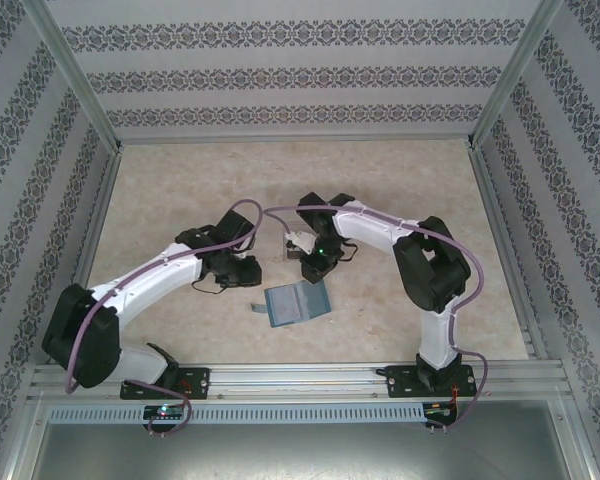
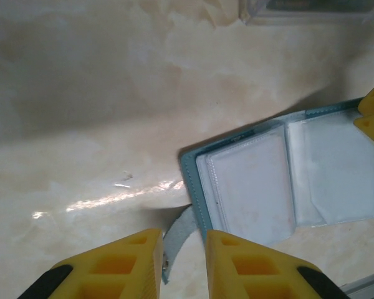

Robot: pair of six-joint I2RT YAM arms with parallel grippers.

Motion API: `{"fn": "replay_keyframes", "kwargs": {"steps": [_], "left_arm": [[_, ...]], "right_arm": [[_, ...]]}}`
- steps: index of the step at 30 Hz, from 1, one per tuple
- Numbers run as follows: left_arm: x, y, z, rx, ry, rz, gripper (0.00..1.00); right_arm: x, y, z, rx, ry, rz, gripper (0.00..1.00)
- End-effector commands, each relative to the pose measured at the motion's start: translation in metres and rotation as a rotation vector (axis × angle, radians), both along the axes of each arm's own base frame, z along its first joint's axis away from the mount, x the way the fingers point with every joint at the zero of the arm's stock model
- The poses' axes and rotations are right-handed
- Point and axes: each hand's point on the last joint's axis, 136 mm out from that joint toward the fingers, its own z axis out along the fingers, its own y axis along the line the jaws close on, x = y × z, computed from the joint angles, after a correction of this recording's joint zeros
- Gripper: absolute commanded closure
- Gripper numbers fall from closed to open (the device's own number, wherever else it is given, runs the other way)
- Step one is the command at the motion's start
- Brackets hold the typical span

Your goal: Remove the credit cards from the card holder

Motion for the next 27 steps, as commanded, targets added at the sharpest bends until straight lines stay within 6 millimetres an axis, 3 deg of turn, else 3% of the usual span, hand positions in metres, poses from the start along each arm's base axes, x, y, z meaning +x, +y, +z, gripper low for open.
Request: {"fn": "replay_keyframes", "kwargs": {"steps": [1, 6, 12, 17, 27], "left_arm": [[0.008, -0.019, 0.004, -0.027, -0.018, -0.006, 0.74], [0.005, -0.038, -0.003, -0.019, -0.004, -0.046, 0.74], [0.003, -0.052, -0.020, -0.012, 0.038, -0.079, 0.76], [0.001, -0.047, -0.032, 0.021, 0.058, -0.070, 0.81], [-0.013, -0.029, -0.055, 0.089, 0.105, -0.055, 0.88]], "right_arm": [[0.000, 0.011, 0.010, 0.072, -0.026, -0.119, 0.82], [-0.011, 0.009, 0.010, 0.078, -0.051, -0.156, 0.83], [-0.006, 0.014, 0.017, 0.119, -0.102, -0.322, 0.82], [-0.003, 0.015, 0.029, 0.172, -0.144, -0.492, 0.83], [-0.020, 0.047, 0.049, 0.300, -0.027, -0.651, 0.88]]}}
